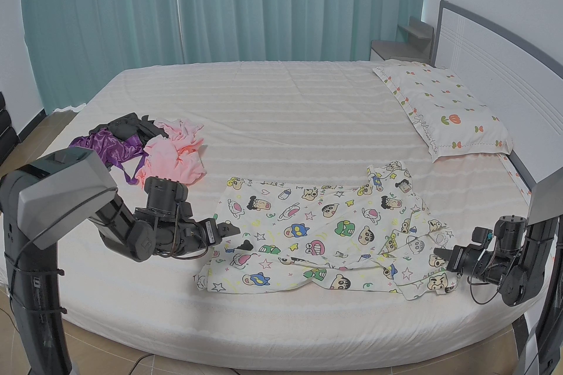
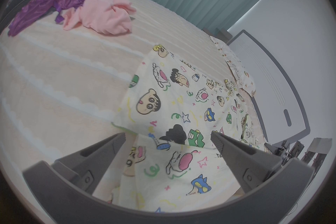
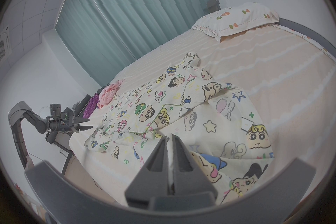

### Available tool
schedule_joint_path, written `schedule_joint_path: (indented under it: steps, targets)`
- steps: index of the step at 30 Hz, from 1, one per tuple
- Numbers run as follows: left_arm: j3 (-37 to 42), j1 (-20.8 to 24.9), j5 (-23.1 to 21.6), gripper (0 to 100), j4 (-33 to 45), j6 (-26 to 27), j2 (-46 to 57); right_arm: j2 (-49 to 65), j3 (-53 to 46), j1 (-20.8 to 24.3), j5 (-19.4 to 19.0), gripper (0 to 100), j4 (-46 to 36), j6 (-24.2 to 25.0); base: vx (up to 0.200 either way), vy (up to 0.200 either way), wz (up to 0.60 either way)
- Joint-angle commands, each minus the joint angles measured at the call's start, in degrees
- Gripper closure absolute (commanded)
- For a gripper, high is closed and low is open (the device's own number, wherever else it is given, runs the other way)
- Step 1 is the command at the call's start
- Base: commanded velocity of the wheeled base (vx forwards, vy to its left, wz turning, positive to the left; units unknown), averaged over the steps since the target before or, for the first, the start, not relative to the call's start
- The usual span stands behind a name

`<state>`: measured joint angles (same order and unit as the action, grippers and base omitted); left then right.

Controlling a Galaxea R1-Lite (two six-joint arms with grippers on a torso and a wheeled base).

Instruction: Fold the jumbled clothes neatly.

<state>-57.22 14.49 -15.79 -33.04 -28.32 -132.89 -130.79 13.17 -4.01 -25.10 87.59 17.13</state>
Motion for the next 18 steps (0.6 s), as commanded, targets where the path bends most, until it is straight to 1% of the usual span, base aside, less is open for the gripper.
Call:
schedule_joint_path:
  steps: [1, 5, 18]
  targets:
    - [-2.9, 1.2, -0.3, 0, 0.0, 0.0, -5.7, -0.2, -0.2, 0.7, 0.0, 100, 0.0, 0.1, 0.0, 0.0, 0.0]
    - [-3.9, 1.6, 0.0, 0, 0.1, 0.0, -6.6, -0.3, -0.3, 0.6, 0.1, 100, 0.0, 0.1, 0.0, 0.0, 0.0]
    - [-3.3, 1.6, 0.1, 0, 0.5, 0.0, -6.3, -0.3, -0.2, 0.5, 0.1, 100, 0.1, 0.1, 0.0, 0.0, 0.0]
